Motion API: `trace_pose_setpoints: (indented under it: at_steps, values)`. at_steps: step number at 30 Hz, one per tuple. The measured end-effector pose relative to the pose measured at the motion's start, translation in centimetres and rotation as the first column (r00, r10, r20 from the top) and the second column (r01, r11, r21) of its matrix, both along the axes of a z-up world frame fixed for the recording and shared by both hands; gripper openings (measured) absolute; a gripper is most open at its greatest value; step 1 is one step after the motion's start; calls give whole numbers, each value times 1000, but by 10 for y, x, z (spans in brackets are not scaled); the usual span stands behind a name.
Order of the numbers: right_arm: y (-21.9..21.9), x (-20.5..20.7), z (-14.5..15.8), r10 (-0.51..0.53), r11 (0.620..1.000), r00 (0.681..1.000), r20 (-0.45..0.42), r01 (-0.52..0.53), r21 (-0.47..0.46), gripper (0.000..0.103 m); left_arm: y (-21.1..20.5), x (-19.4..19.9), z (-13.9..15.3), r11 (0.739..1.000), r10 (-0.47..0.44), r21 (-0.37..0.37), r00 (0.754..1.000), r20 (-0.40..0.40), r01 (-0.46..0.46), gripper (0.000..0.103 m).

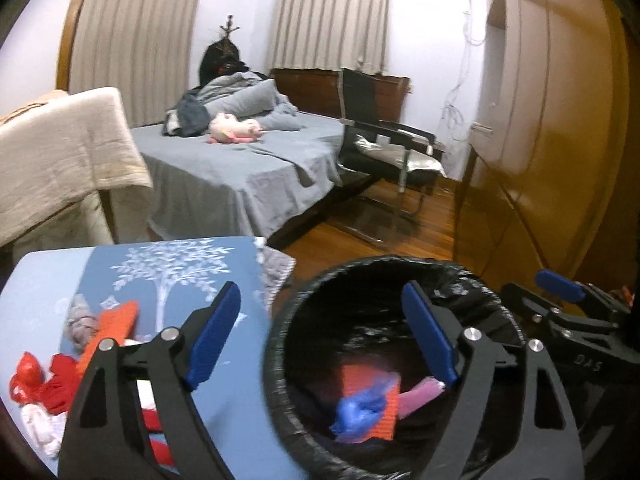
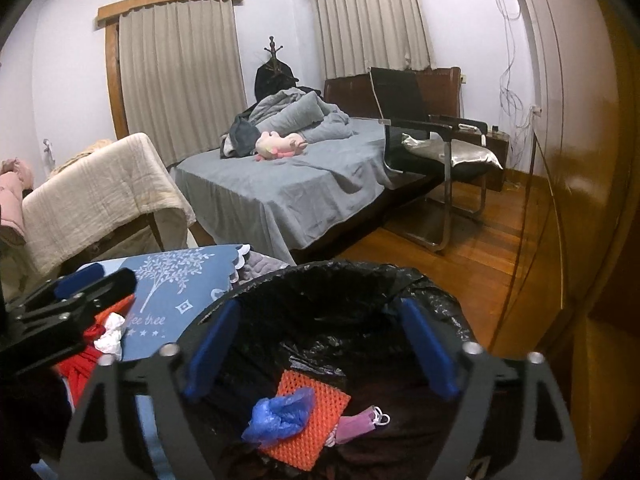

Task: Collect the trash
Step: 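Move both grippers over the black bin and release the bag and mask, then bring both open grippers back over the remaining pile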

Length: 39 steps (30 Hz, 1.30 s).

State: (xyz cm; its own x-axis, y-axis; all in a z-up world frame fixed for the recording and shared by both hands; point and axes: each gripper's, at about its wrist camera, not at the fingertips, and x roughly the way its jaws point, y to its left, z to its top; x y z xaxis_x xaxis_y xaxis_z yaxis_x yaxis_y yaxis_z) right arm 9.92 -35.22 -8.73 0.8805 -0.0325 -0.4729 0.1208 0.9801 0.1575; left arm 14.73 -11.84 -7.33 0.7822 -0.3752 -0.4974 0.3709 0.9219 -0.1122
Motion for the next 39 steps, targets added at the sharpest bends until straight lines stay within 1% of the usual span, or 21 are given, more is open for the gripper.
trace_pose_setpoints:
  at_steps: [3,7,12,17,25,30,37,39]
  values:
    - [9,3,1,10,1000,1000,5,-10,-7,97,18,1,3,999,49,5,999,5,-49,86]
    - [25,8,2,34,999,999,2,-34,-6,97,45,-2,6,993,115,19,993,15,-115,89]
    - [52,17,3,83,997,997,2,-83,5,97,79,-10,8,981,189,38,981,32,-190,90]
    - [89,24,5,152,988,988,11,-152,-1,97,121,-20,7,960,271,59,962,43,-273,90]
    - [152,33,-4,264,964,964,12,-264,-7,97,181,-37,-3,922,374,91,926,44,-377,90]
    - [180,36,-14,313,950,950,1,-313,-6,97,208,-44,-12,901,420,105,907,29,-420,90]
    - [210,37,-28,364,931,931,-13,-365,-6,97,240,-53,-33,871,477,140,879,-2,-472,90]
    - [217,37,-32,378,926,926,-21,-378,-13,97,249,-53,-41,862,494,143,869,-23,-486,90]
